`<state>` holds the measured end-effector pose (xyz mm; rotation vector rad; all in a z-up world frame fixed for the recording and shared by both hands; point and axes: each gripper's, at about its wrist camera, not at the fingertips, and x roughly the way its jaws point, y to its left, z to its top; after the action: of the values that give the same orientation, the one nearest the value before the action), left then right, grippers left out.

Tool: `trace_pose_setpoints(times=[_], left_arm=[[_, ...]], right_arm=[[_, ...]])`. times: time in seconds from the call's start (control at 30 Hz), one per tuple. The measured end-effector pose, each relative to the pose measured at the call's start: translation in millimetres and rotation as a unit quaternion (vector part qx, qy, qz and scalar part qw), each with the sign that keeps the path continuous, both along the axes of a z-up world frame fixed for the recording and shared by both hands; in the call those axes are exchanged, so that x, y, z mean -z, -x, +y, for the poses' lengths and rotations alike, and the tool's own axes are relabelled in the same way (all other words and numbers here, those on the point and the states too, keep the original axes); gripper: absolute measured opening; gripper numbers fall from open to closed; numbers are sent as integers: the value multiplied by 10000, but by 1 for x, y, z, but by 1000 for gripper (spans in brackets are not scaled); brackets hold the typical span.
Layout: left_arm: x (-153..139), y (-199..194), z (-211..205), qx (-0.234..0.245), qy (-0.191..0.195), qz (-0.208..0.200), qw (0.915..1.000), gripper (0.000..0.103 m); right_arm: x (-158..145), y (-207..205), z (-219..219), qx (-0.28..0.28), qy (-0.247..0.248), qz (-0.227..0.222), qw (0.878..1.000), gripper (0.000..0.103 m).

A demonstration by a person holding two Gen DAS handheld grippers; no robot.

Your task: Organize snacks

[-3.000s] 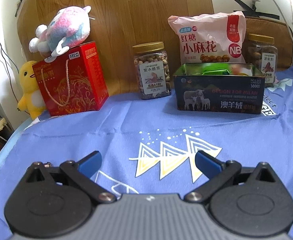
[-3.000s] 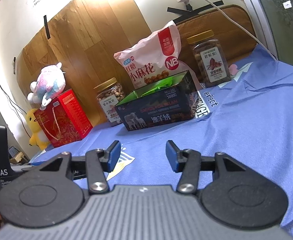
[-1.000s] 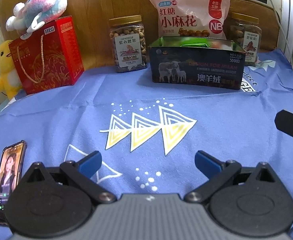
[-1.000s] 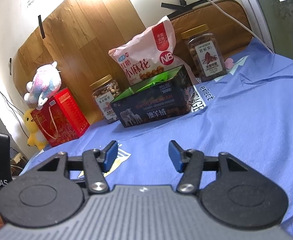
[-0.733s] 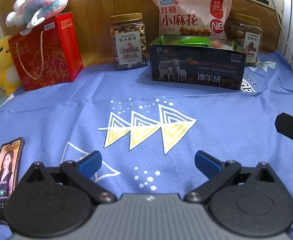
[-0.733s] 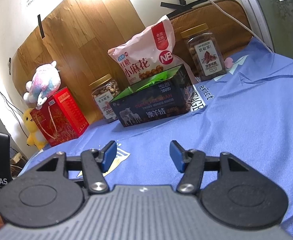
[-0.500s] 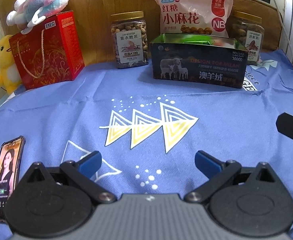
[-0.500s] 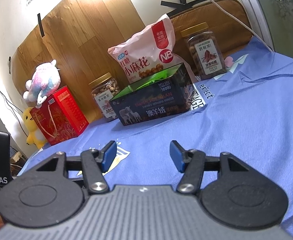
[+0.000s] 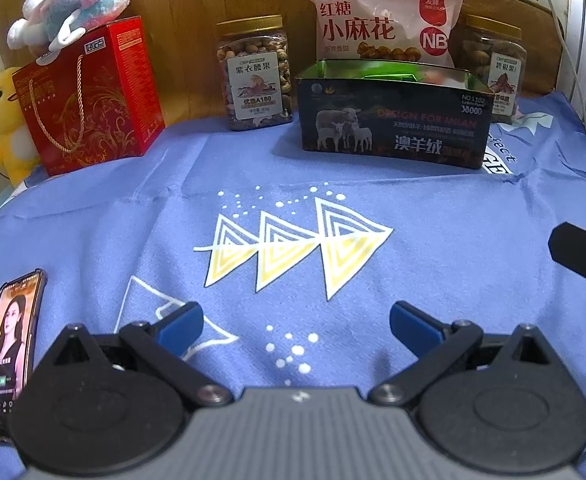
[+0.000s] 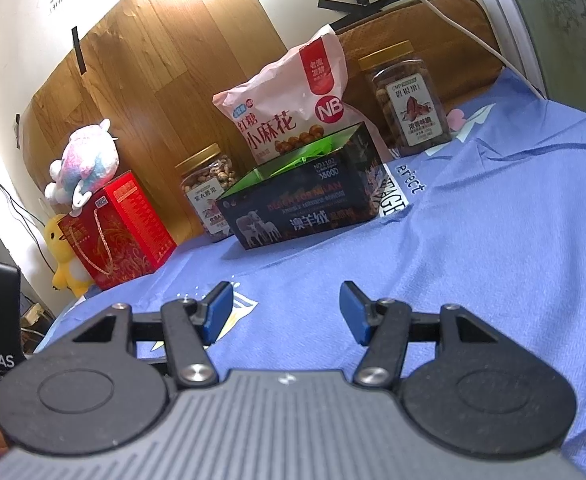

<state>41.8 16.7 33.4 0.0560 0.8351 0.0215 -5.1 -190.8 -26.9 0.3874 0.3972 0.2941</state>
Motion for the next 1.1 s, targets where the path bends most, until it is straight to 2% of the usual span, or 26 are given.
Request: trace_pose_setpoints(times=[1.1], left_arm=[[3, -6, 3, -89, -24, 137, 9999, 103]], right_arm=[[-2, -1, 0, 15, 5, 5, 10000, 62]])
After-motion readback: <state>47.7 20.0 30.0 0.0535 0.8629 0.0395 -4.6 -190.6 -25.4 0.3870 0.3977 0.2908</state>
